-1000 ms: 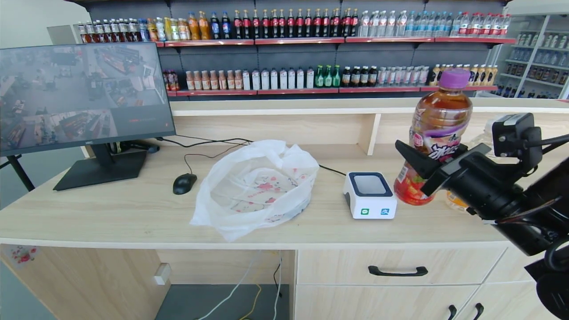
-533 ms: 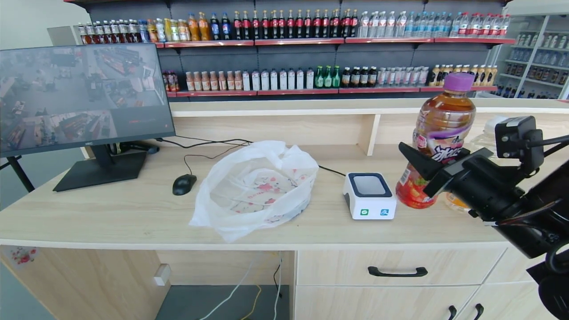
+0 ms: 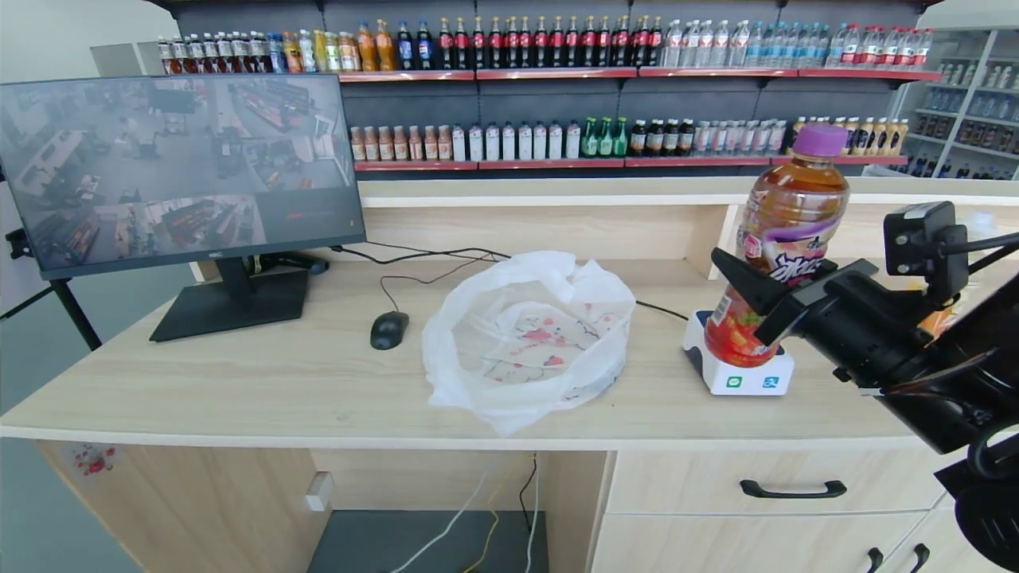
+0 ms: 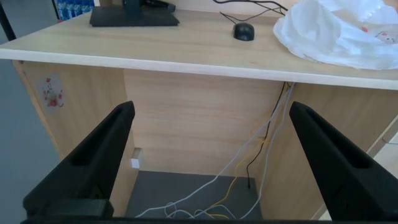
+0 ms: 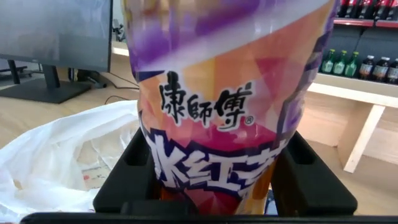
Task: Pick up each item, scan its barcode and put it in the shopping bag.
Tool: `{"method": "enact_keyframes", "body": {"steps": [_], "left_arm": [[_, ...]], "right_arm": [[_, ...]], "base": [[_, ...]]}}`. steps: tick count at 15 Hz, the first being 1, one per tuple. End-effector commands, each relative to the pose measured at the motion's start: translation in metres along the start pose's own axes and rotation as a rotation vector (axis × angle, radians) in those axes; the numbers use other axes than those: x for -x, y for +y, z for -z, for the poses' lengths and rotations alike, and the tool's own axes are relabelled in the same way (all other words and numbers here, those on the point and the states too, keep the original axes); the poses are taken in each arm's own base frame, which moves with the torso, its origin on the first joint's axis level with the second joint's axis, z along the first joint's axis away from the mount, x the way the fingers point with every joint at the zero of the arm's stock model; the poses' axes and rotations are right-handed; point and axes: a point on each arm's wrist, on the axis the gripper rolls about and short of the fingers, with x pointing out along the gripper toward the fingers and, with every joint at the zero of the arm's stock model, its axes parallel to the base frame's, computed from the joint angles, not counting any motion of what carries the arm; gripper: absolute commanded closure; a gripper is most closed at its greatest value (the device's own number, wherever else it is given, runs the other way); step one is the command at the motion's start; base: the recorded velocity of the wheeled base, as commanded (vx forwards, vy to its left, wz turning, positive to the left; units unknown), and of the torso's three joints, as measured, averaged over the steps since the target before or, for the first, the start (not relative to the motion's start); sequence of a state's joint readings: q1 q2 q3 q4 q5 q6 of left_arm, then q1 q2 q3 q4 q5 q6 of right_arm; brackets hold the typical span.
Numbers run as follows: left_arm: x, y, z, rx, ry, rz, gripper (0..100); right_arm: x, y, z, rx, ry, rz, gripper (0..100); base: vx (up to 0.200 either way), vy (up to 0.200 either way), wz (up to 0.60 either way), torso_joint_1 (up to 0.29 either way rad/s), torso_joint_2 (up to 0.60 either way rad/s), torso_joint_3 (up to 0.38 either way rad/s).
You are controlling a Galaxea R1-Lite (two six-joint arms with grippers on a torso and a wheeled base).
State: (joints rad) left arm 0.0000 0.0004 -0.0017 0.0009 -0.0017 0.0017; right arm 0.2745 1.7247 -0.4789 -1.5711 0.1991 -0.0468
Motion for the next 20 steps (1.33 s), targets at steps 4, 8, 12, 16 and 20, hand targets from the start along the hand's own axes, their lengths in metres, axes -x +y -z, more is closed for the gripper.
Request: {"method": "enact_keyframes", "body": {"steps": [4,8,12,16,20], "left_arm": [[0.0,0.0,0.0,0.0,0.0,0.0,0],[0.0,0.0,0.0,-0.001,0.0,0.0,0],[0.0,0.0,0.0,-0.001,0.0,0.0,0],[0.0,0.0,0.0,-0.001,0.0,0.0,0],[0.0,0.0,0.0,-0.001,0.0,0.001,0]], "right_arm": [[-0.023,-0.003,0.004,0.006,-0.035,-0.005,100],[-0.024,-0.003,0.008,0.0,-0.022,-0.005,100],[-0.025,0.0,0.01,-0.008,-0.018,-0.013,100],[-0.025,0.005,0.011,-0.017,-0.012,-0.03,100],[-0.025,0.015,0.01,-0.033,-0.013,-0.062,100]], "base": [[0.0,0.05,0.0,0.001,0.0,0.001],[0.0,0.0,0.0,0.0,0.0,0.0],[0.0,0.0,0.0,0.0,0.0,0.0],[0.0,0.0,0.0,0.0,0.0,0.0],[0.0,0.0,0.0,0.0,0.0,0.0]]}}
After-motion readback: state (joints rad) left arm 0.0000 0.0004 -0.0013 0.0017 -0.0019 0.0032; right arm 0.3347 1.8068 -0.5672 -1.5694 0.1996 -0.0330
